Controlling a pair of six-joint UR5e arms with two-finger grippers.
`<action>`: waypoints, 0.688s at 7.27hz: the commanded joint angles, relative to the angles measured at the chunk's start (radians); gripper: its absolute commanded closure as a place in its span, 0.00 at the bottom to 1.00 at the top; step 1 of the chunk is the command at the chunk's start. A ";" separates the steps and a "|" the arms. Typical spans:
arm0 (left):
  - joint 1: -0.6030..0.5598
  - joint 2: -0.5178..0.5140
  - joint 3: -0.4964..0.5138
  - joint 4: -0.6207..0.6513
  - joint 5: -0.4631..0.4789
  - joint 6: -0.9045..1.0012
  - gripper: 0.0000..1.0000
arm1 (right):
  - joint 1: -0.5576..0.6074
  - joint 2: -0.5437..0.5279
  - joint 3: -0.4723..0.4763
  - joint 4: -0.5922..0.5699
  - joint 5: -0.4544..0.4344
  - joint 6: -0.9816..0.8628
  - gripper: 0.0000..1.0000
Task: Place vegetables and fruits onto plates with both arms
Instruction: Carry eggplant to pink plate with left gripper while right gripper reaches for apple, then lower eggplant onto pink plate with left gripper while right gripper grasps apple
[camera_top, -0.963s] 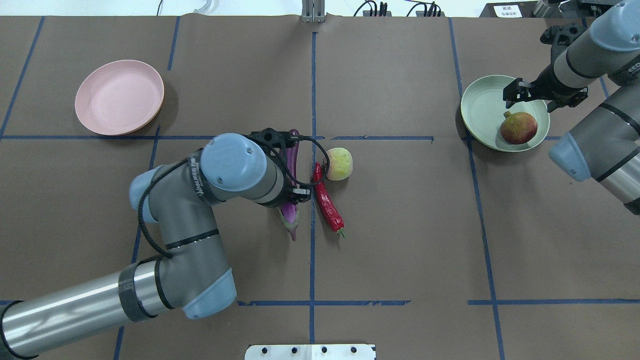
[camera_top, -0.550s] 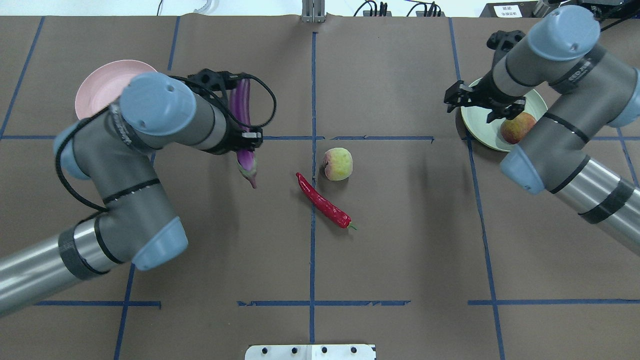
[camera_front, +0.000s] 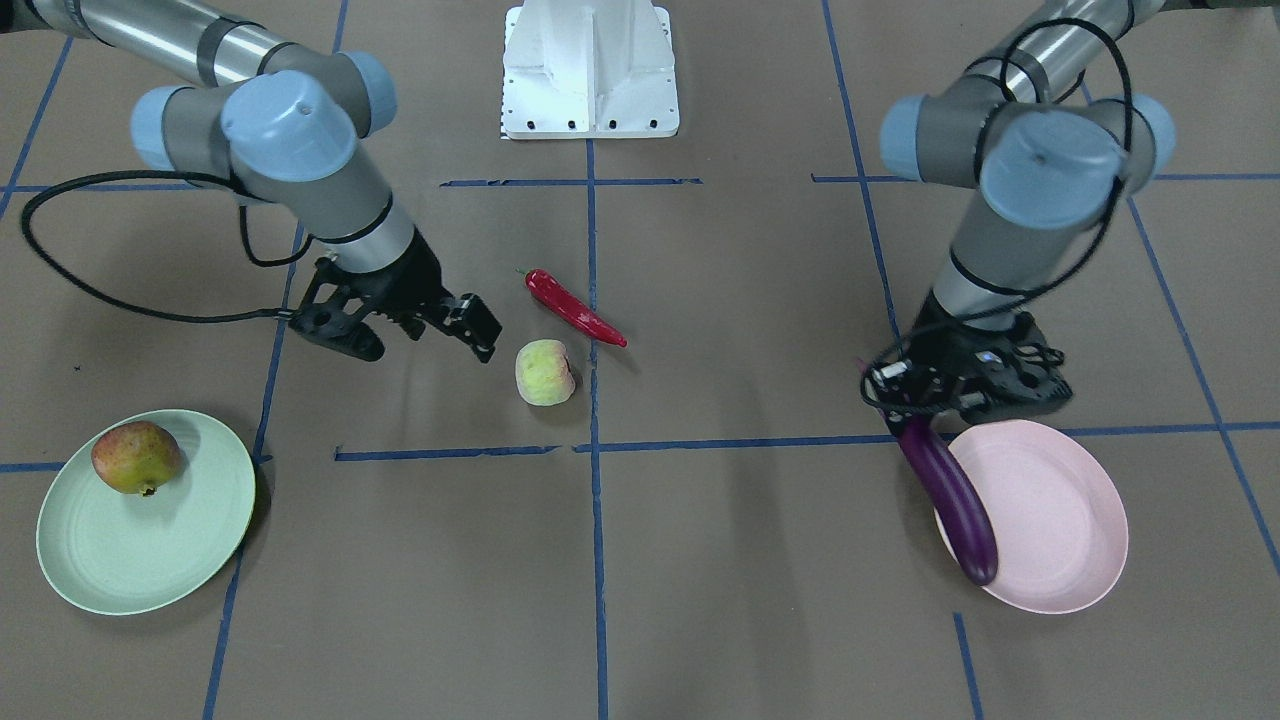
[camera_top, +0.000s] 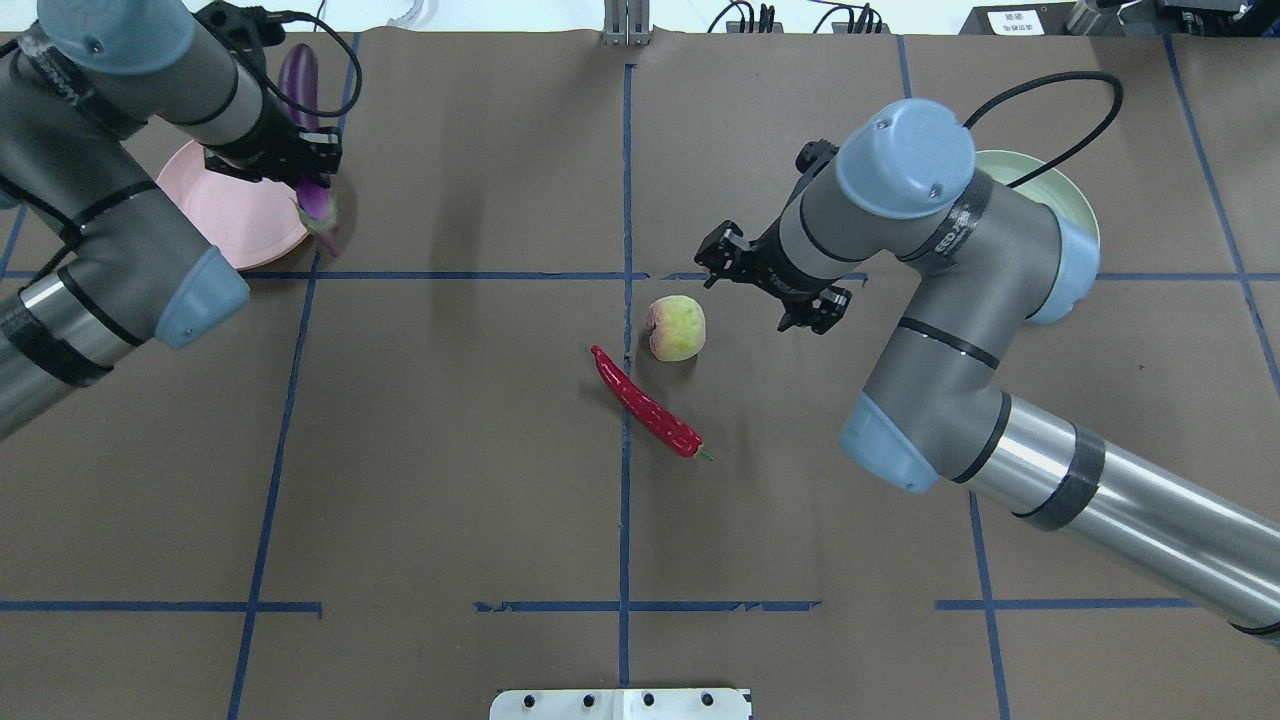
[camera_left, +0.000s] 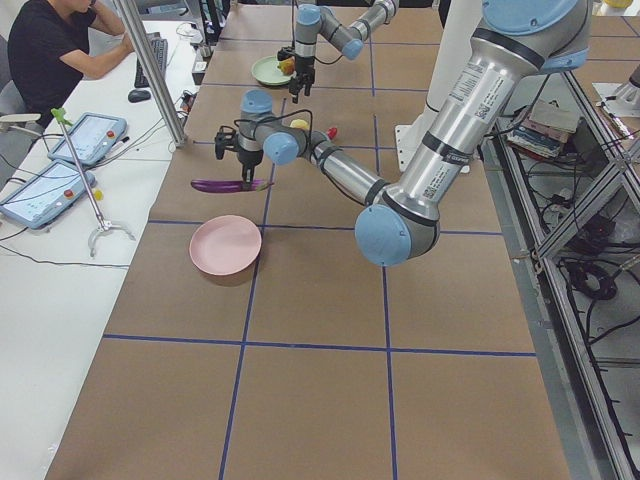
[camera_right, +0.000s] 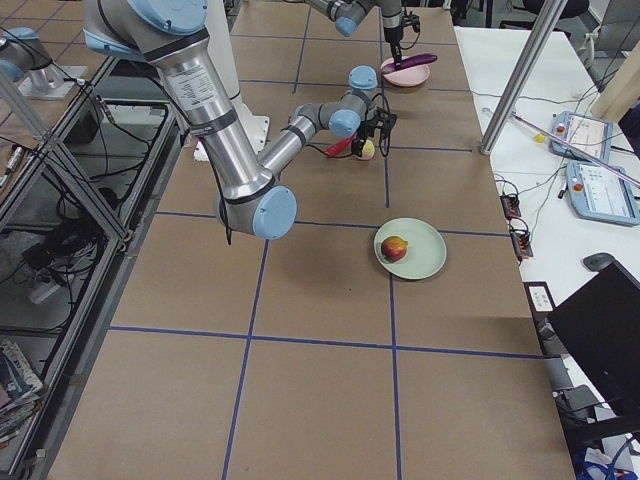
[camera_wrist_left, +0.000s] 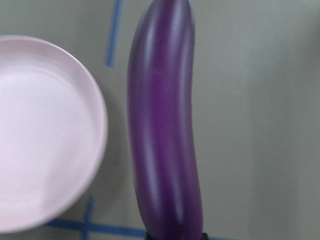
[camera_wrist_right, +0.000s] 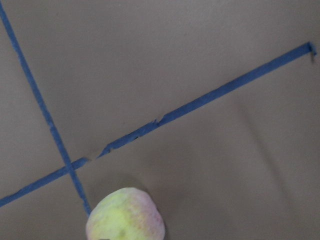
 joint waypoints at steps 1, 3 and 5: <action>-0.103 -0.016 0.200 -0.050 -0.006 0.201 0.95 | -0.046 0.040 -0.008 -0.008 -0.040 0.063 0.00; -0.102 -0.018 0.261 -0.103 -0.006 0.232 0.75 | -0.057 0.123 -0.124 -0.002 -0.069 0.093 0.00; -0.093 -0.022 0.268 -0.104 -0.006 0.232 0.44 | -0.063 0.149 -0.190 0.001 -0.111 0.087 0.00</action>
